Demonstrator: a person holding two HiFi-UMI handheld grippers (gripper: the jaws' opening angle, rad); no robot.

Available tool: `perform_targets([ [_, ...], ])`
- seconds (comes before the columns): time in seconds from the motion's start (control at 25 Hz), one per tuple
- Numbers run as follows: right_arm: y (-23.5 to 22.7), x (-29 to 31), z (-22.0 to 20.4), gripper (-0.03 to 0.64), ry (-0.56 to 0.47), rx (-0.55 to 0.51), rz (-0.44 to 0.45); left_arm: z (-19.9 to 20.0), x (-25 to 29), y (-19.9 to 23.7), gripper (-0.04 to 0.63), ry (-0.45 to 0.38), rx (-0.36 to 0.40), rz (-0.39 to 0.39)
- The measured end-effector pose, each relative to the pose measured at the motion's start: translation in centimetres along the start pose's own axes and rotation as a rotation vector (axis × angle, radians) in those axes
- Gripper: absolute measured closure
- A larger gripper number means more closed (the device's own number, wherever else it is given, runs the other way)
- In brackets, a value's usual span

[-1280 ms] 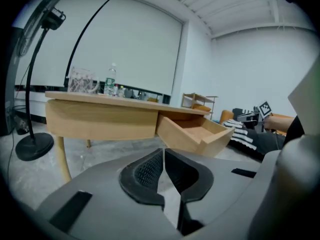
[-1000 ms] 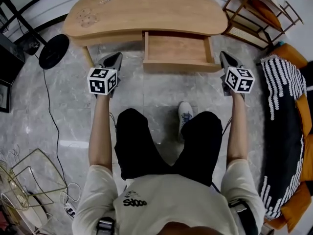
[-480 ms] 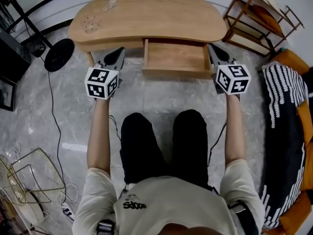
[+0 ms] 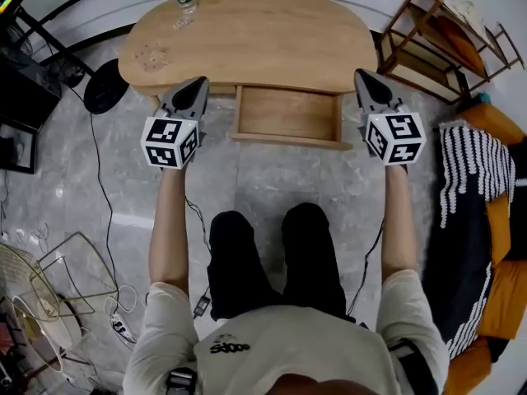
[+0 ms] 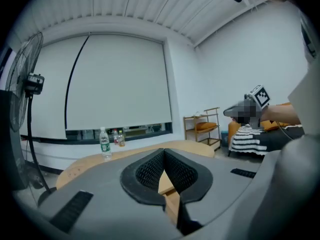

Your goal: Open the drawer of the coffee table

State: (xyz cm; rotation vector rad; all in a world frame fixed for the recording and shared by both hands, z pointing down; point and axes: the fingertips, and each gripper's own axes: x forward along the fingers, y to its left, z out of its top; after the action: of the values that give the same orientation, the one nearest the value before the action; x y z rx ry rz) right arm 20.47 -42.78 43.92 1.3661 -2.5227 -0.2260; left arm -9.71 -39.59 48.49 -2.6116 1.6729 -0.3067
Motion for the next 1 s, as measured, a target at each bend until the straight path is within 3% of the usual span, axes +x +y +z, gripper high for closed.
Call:
perform_targets([
  [0.16, -2.1, 0.1, 7.7, 0.611, 0.010, 0.015, 0.002, 8.8, -0.8, 1.9, 0.577, 0.006, -0.003, 0.026],
  [0.4, -4.7, -2.3, 22.0, 0.611, 0.021, -0.026, -0.001, 23.1, -3.9, 2.2, 0.577, 0.013, 0.054, -0.009],
  [0.6, -5.6, -5.6, 32.3, 0.611, 0.039, -0.058, -0.016, 34.0, -7.5, 2.9, 0.577, -0.016, 0.052, -0.025],
  [0.8, -6.2, -10.1, 39.4, 0.611, 0.025, -0.051, -0.029, 41.9, -12.1, 1.4, 0.577, -0.033, 0.058, -0.020],
  [1.0, -3.1, -13.2, 45.0, 0.611, -0.008, -0.053, -0.033, 46.1, -17.1, 1.7, 0.577, -0.051, 0.058, -0.037],
])
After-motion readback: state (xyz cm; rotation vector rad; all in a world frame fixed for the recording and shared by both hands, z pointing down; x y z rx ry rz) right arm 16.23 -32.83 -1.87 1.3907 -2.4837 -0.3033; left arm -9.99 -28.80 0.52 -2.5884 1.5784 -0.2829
